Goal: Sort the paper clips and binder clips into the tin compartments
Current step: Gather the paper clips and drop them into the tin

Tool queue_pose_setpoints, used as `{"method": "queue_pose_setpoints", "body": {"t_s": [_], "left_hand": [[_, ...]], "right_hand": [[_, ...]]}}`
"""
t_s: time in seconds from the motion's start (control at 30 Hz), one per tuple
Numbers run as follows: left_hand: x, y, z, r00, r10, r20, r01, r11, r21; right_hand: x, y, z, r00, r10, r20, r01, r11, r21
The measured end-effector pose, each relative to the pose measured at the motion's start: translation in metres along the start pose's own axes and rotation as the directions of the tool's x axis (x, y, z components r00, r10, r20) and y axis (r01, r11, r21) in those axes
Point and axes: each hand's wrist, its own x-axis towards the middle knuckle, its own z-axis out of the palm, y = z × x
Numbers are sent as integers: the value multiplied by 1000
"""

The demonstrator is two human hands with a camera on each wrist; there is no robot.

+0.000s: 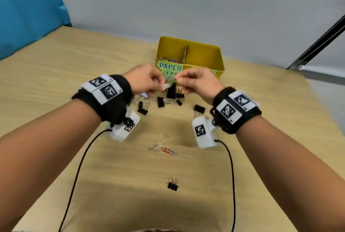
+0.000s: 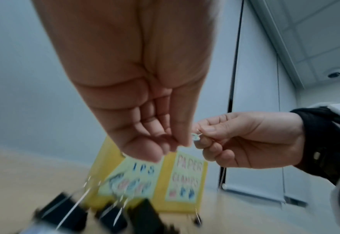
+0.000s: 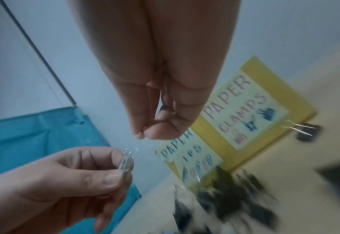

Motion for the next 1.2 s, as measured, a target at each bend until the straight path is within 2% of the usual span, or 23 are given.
{"method": "queue_pose_setpoints", "body": {"t_s": [0.07, 0.13, 0.23, 0.3, 0.37, 0.43, 0.53, 0.6, 0.67, 0.73, 0.77, 0.8, 0.87, 0.9, 0.93, 1.0, 1.2], "left_hand": [[21, 12, -17, 982, -13, -189, 2, 998, -55], [43, 24, -31, 936, -14, -352, -2, 999, -45], [70, 37, -39, 879, 1, -477, 44, 996, 83], [85, 39, -41, 861, -2, -509, 92, 984, 150], [95, 36, -39, 881, -1, -474, 122, 967, 225], [101, 31, -37, 910, -9, -414, 139, 949, 284], [98, 25, -33, 904, -10, -428, 148, 946, 289], [84, 23, -28, 895, 34, -445, 107, 952, 288], [59, 21, -20, 911, 89, -403, 41, 952, 304], [32, 15, -9, 966, 90, -243, -5, 945, 327], [17, 11, -1, 993, 48, -103, -8, 936, 352], [6, 6, 7, 999, -13, 47, -7, 916, 401], [-14, -9, 25, 955, -144, 258, -9, 860, 511], [-21, -16, 33, 933, -191, 307, -6, 840, 542], [-29, -22, 41, 917, -218, 334, -1, 836, 549], [-41, -26, 56, 908, -216, 358, -10, 845, 534], [-47, -20, 78, 954, -76, 290, -93, 845, 526]], "right_hand": [[23, -19, -7, 996, -23, -86, 29, 997, 69], [49, -33, -10, 986, -26, -164, 41, 995, 91], [86, -40, -11, 965, 13, -261, 2, 998, 57], [103, -40, -9, 949, 51, -312, -43, 999, 33], [115, -36, -6, 937, 71, -341, -88, 996, -33], [121, -32, -5, 945, 64, -322, -124, 978, -168], [113, -30, -4, 951, 16, -310, -121, 939, -323], [97, -31, -1, 941, -67, -330, -73, 916, -393], [71, -31, 4, 937, -164, -307, 6, 889, -458], [41, -28, 10, 966, -185, -178, 54, 823, -566], [23, -23, 15, 989, -135, -63, 66, 777, -626], [7, -17, 18, 997, -41, 66, 75, 733, -676], [-24, 0, 29, 944, 191, 270, 81, 657, -750], [-37, 10, 34, 912, 268, 311, 82, 622, -779], [-49, 19, 40, 895, 314, 316, 70, 602, -795], [-63, 31, 50, 899, 331, 287, 33, 602, -798], [-77, 44, 63, 944, 207, 259, 65, 650, -757]]}}
